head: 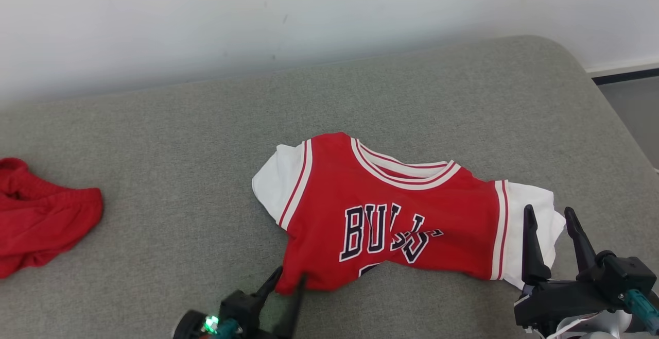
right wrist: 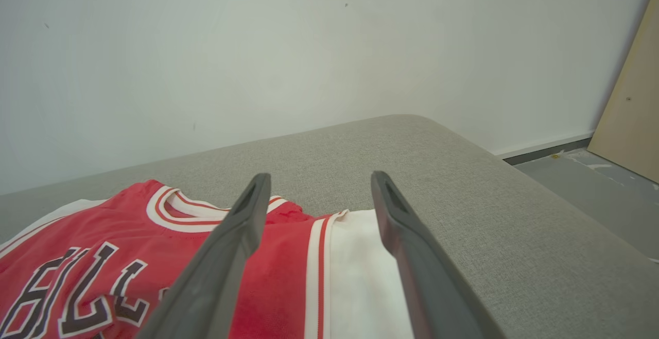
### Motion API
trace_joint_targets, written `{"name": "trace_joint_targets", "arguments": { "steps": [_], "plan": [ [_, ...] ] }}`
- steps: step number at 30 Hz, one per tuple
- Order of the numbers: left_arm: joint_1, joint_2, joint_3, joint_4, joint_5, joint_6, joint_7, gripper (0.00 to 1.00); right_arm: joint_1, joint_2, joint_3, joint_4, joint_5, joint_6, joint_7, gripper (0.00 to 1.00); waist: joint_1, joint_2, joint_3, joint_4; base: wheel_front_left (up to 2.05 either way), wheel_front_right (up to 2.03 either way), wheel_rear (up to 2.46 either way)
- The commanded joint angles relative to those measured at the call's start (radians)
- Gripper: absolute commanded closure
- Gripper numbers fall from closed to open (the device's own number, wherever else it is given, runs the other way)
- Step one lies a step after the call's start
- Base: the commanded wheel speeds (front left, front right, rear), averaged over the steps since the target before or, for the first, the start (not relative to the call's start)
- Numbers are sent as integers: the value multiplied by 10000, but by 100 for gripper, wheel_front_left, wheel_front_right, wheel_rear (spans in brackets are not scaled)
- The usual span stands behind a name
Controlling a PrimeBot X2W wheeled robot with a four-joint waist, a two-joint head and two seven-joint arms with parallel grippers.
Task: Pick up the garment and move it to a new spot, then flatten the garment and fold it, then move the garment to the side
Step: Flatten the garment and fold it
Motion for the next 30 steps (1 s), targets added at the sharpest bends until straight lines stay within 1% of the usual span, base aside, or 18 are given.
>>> {"name": "trace_joint_targets", "arguments": {
  "steps": [1,6,9,11,15,17,19,23,25,27,29,30],
  "plan": [
    [-187,91,106,-42,25,26,-30,100,-31,34,-4,25,60,32,-52,0,0,0,28,-69,0,0,0],
    [-630,552,814,-634,122,163,-31,100,49,40,-72,95,114,32,-101,0,0,0,40,-101,0,0,0],
    [-1077,1021,1066,-873,271,110,-30,100,71,39,-113,200,209,32,-163,0,0,0,36,-44,0,0,0],
    [-1348,1234,1080,-910,220,66,-22,100,31,40,-14,278,242,32,-189,0,0,0,42,-65,0,0,0],
    [-1461,1350,840,-1082,24,-62,231,100,12,35,2,445,336,32,-268,0,0,0,30,-80,0,0,0],
    [-1310,1317,818,-1105,-91,-61,315,100,41,35,-22,521,346,32,-295,0,0,0,-1,-68,0,0,0],
    [-1155,1231,720,-1145,-170,-72,403,0,64,35,-44,603,343,32,-331,0,0,0,-49,-49,0,0,0],
    [-750,1242,322,-1362,-202,-81,876,0,95,34,-75,703,276,32,-364,0,0,0,-180,-13,0,0,0],
    [-455,1201,55,-1570,-444,-109,1298,0,118,36,-80,721,269,32,-376,0,0,0,-212,2,0,0,0],
    [-248,1366,-253,-1797,-537,-141,1725,0,131,36,-82,736,292,32,-371,0,0,0,-211,22,0,0,0],
    [8,1386,-535,-1978,-762,-169,2120,0,129,36,-43,748,340,32,-391,0,0,0,-184,20,0,0,0],
    [8,1386,-535,-1978,-762,-169,2120,0,129,36,-43,748,340,32,-391,0,0,0,-184,20,0,0,0]
  ]
}}
